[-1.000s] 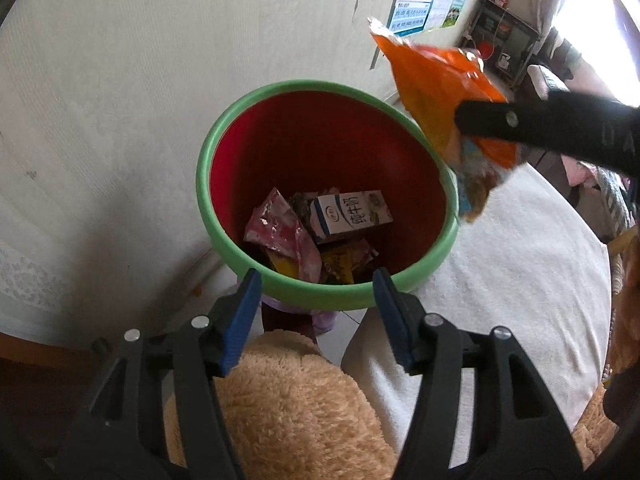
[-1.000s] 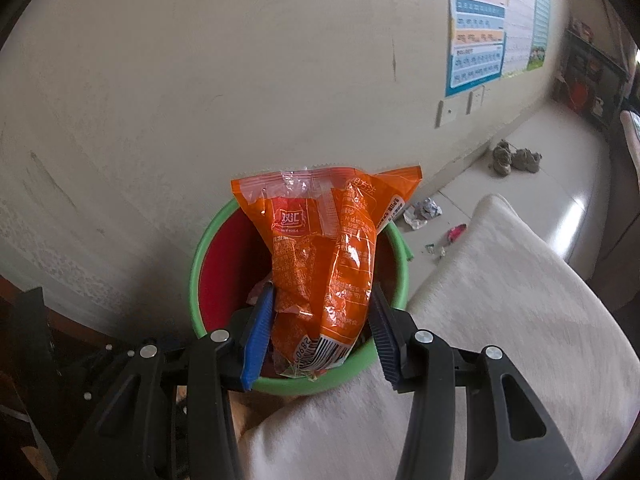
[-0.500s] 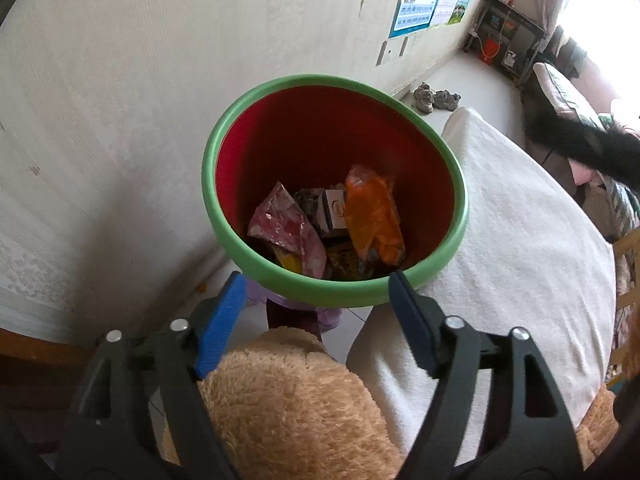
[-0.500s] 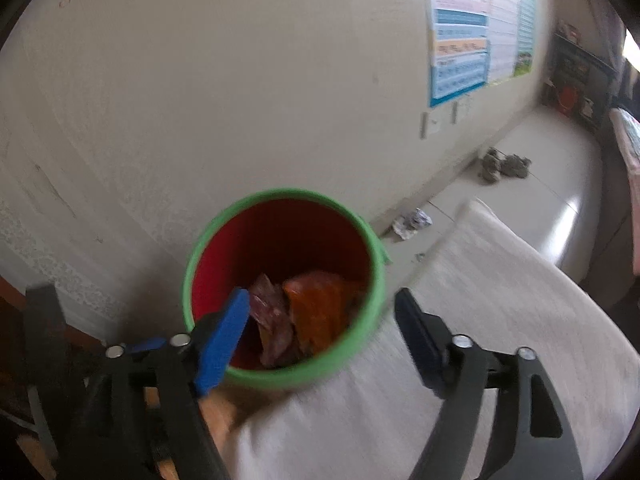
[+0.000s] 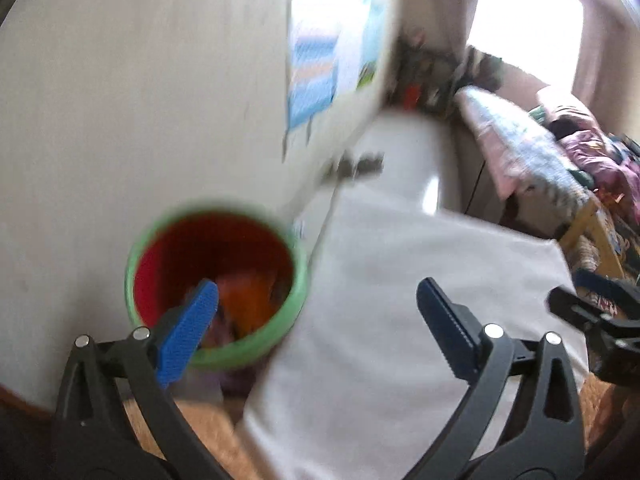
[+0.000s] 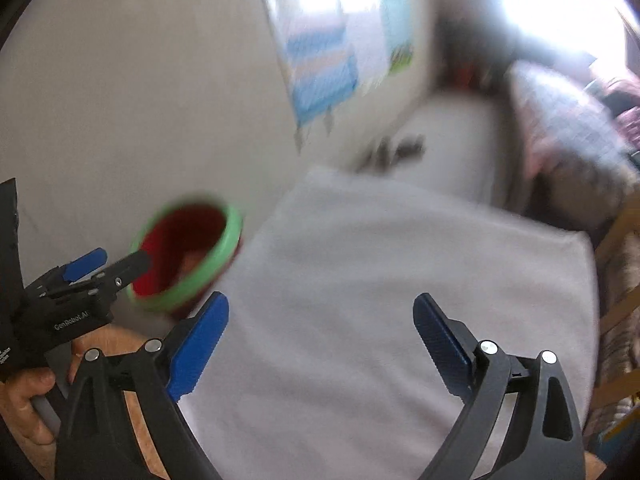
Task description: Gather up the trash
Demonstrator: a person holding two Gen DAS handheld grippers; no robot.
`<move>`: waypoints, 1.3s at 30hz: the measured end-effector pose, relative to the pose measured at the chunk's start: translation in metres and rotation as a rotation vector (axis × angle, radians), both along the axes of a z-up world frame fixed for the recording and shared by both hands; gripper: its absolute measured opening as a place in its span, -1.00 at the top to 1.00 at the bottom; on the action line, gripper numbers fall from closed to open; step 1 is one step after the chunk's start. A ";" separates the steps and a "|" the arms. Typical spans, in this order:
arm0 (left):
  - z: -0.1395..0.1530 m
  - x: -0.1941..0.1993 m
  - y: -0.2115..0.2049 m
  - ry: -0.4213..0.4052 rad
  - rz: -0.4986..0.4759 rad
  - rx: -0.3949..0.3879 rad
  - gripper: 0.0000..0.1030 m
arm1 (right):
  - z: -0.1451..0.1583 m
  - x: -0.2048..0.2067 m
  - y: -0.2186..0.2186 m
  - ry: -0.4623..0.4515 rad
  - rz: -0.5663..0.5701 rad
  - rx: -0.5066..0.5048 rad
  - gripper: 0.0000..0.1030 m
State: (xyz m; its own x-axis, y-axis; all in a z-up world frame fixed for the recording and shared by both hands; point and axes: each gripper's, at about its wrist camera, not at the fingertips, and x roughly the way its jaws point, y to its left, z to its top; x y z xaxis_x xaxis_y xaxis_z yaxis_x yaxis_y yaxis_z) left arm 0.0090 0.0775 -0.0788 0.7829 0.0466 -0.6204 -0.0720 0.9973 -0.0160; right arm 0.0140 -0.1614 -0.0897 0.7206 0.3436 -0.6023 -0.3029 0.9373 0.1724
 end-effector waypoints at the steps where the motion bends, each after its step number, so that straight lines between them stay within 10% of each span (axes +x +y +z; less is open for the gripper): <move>1: 0.015 -0.002 -0.012 -0.058 -0.012 0.023 -0.89 | 0.014 -0.011 -0.011 -0.093 -0.037 0.020 -0.86; 8: 0.074 -0.002 -0.045 -0.179 -0.038 -0.022 -0.89 | 0.048 -0.046 -0.053 -0.361 -0.206 0.020 -0.86; 39: 0.077 -0.023 -0.040 -0.160 0.070 -0.004 -0.89 | 0.026 -0.053 -0.044 -0.257 -0.183 -0.008 -0.86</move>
State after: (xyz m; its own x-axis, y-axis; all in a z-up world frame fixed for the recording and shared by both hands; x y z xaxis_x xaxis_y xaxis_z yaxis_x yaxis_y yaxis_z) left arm -0.0140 0.0373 -0.0014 0.8668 0.1027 -0.4880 -0.1379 0.9898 -0.0366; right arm -0.0392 -0.2051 -0.0636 0.8990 0.1903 -0.3944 -0.1620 0.9813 0.1041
